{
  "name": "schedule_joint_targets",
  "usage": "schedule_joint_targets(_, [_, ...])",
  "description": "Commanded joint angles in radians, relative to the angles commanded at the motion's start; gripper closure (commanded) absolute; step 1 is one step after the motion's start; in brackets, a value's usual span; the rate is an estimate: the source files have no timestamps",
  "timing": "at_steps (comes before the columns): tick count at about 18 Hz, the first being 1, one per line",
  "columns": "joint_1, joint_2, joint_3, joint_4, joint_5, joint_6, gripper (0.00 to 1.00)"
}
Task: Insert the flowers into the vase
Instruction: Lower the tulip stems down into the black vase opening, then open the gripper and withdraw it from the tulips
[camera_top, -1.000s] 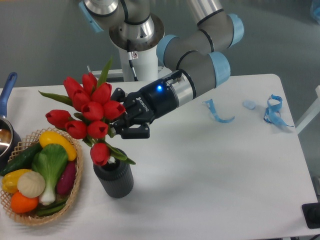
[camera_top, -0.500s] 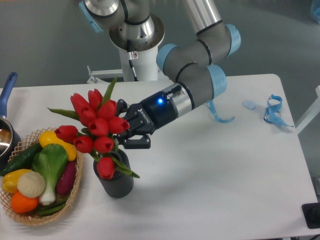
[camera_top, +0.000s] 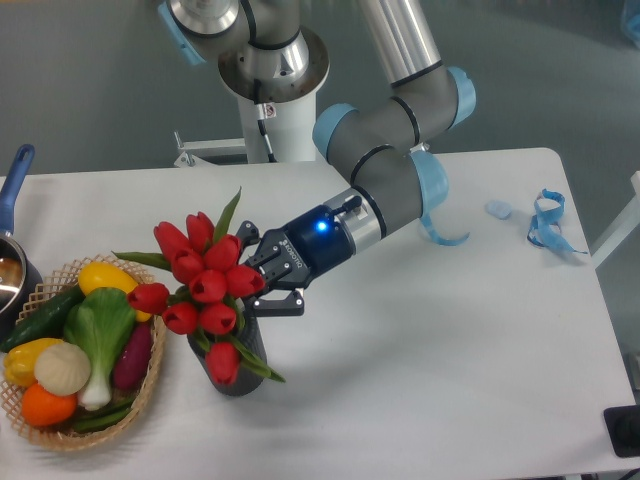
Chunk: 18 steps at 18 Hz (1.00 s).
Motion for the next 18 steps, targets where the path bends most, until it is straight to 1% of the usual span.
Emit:
schedule_joint_targets(4, [0.002,-0.021,-0.008,0.0,0.0,0.029,0.79])
schedule_joint_targets(9, [0.005,-0.035,-0.018,0.0,0.003,0.046,0.75])
schedule_joint_targets(10, [0.006,-0.035,-0.023,0.0,0.012,0.046,0.66])
schedule_joint_targets(11, [0.012,-0.035,-0.026,0.0,0.017,0.048,0.6])
schedule_joint_targets(12, [0.02,-0.035,-0.031,0.0,0.017,0.048,0.48])
schedule_joint_targets(13, [0.021,-0.035,-0.031,0.0,0.017,0.048,0.26])
schedule_joint_targets(14, [0.022,-0.035,-0.032,0.0,0.017,0.048,0.1])
schedule_joint_targets(16, [0.026,-0.034,-0.037,0.0,0.026,0.048,0.01])
schedule_joint_targets(18, [0.028,-0.032,-0.037,0.0,0.037,0.048,0.0])
